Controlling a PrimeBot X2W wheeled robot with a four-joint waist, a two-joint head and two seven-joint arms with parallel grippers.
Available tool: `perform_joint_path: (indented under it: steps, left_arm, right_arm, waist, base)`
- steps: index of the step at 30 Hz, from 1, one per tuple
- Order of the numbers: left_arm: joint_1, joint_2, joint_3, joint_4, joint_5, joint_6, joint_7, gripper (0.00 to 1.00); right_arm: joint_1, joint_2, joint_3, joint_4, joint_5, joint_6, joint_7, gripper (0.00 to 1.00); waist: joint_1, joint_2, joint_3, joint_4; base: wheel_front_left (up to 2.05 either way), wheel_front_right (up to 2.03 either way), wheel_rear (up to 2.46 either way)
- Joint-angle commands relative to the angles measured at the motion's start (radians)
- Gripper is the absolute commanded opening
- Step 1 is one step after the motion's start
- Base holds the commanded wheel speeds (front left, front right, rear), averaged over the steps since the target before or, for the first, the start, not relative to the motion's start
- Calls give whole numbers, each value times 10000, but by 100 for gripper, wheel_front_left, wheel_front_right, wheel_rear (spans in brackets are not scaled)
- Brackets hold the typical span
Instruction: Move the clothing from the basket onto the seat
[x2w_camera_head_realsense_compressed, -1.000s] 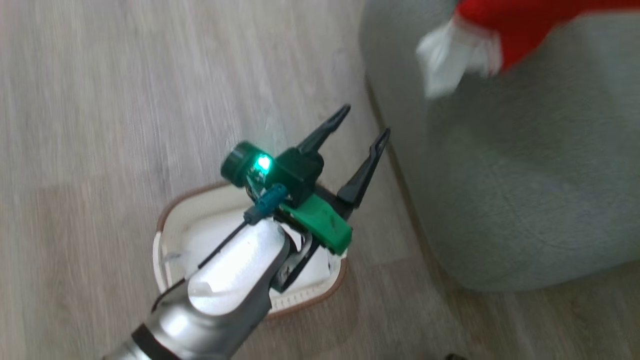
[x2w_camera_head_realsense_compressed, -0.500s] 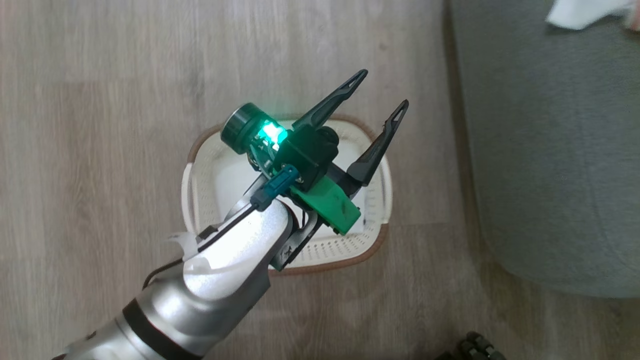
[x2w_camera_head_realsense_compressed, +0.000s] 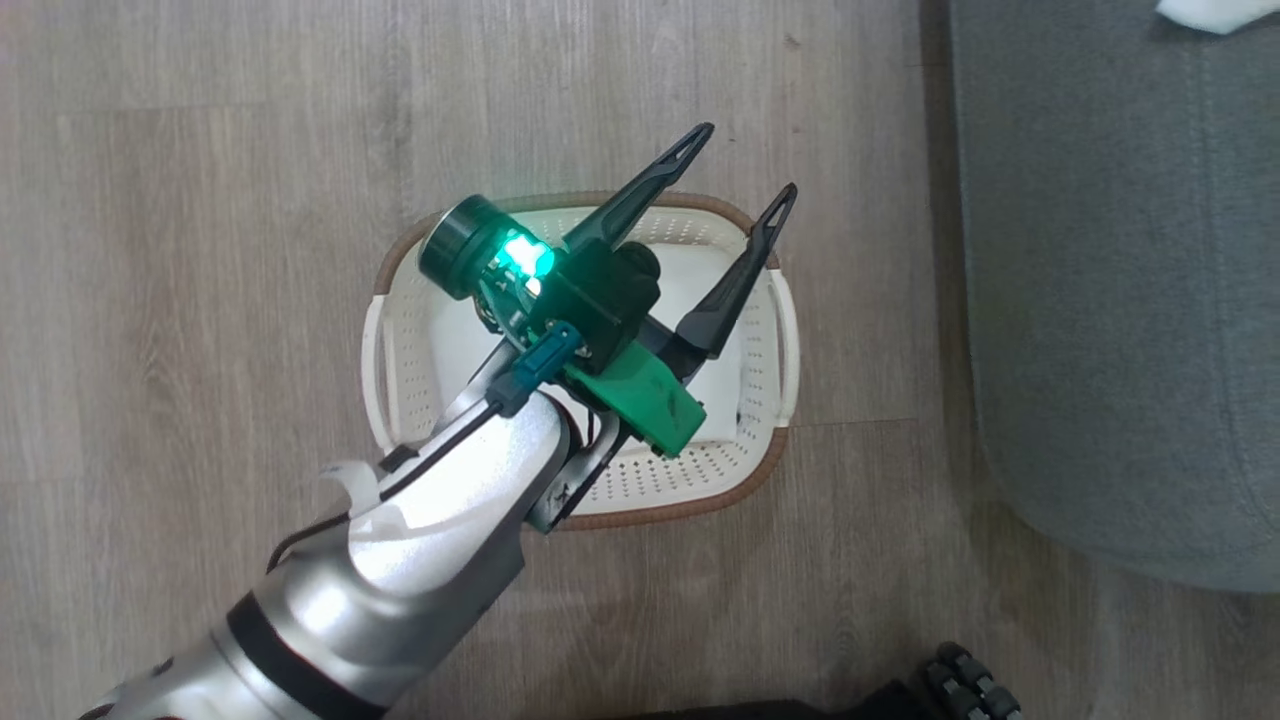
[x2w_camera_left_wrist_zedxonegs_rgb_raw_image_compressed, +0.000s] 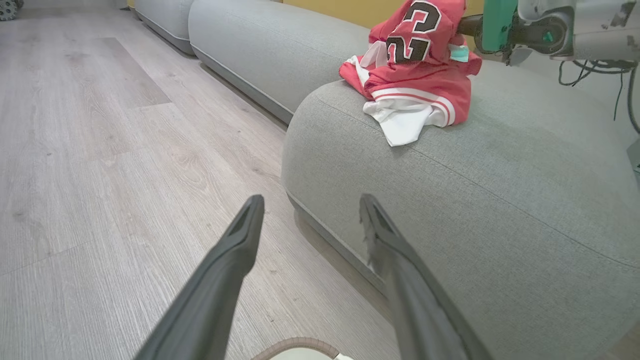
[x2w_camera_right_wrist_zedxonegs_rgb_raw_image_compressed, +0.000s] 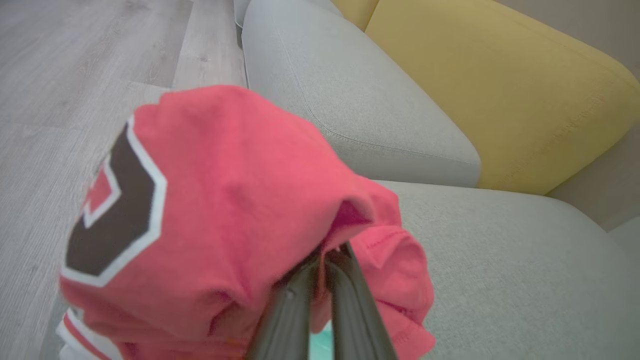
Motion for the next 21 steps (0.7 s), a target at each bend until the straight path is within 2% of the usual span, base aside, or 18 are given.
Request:
perform_joint_path:
  steps: [1,2,3,11,14,21]
  left_arm:
    - [-63,165,240,-378,9,55,-76,100]
    - [-56,179,246,-374,-2,63,-84,100]
    - [-55,192,249,-372,-11,65,-93,100]
    - [60,240,437,-362,-252,98,-252,100]
    - [188,290,553,-322,-392,136,-302,100]
    - [599,359,944,-251,-744,305,-435,100]
  right_arm:
    - [144,109,-203,-216,-217,69,-142,13]
    - [203,185,-304,-197,-302,69,-190,43]
    - [271,251,-357,-176,-394,69,-245,100]
    - [981,633,-514,228,-316,69,-541,100]
    - [1237,760,-257,244,-108,69,-576,100]
    - [2058,1189,822,-733,1000,69,-585,100]
  waist:
    - [-1,0,-63,-118]
    - [-1,0,-91,-170]
    - [-1,0,-119,-217]
    - [-1,0,-650,-594]
    - [-1,0,-960,-755]
    - [-1,0,-1776,-1028]
  base:
    - [0,0,0]
    - [0,0,0]
    - [0,0,0]
    - [0,0,0]
    - [0,0,0]
    - [0,0,0]
